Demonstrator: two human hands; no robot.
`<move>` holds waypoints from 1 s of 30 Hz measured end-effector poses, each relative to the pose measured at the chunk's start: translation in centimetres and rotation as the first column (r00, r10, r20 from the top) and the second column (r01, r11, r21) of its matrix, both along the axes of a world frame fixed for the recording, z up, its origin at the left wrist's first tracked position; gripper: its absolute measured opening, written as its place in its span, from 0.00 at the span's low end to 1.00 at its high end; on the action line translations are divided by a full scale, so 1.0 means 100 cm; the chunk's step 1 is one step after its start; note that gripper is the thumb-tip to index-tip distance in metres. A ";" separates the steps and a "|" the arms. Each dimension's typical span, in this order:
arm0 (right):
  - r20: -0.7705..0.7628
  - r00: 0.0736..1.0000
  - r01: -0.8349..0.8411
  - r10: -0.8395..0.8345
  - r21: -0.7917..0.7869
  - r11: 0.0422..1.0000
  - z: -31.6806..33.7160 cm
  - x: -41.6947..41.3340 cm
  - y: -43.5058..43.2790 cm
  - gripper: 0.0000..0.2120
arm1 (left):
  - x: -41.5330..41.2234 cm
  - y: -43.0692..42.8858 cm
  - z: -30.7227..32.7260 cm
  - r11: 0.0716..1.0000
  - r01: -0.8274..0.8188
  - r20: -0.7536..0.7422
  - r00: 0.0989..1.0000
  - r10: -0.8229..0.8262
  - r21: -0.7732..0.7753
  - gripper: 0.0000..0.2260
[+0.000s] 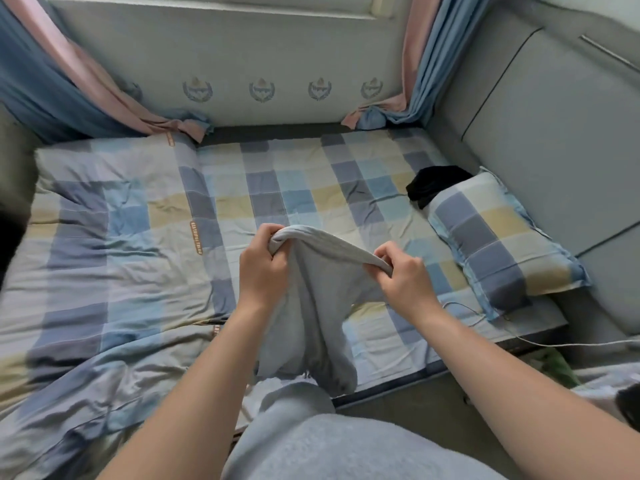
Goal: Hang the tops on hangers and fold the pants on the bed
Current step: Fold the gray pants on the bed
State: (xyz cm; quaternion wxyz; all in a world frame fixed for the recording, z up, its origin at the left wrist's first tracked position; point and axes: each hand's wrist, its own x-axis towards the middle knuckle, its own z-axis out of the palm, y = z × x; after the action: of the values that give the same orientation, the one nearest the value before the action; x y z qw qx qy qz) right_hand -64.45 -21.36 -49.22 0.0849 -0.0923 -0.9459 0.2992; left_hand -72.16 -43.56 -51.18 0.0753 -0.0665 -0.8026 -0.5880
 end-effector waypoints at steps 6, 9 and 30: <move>0.194 0.975 0.124 -0.111 -0.060 0.990 -0.025 0.017 -0.015 0.07 | -0.017 -0.035 0.026 0.998 0.008 0.028 1.000 -0.010 0.062 0.08; 0.236 0.959 0.236 -0.154 -0.374 0.897 -0.021 0.016 -0.035 0.08 | -0.030 -0.057 0.033 0.998 0.056 0.078 0.995 -0.057 0.016 0.11; -0.109 0.993 -0.062 -0.038 -0.782 0.621 0.060 -0.014 -0.118 0.15 | -0.017 -0.070 0.041 0.873 0.485 0.085 0.873 -0.480 -0.057 0.08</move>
State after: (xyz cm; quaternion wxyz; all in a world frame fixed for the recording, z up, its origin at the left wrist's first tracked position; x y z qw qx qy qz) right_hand -65.83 -33.19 -43.23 0.0885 -0.0966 -0.7152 0.6865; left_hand -73.90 -50.56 -47.06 -0.1038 -0.2471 -0.7848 -0.5587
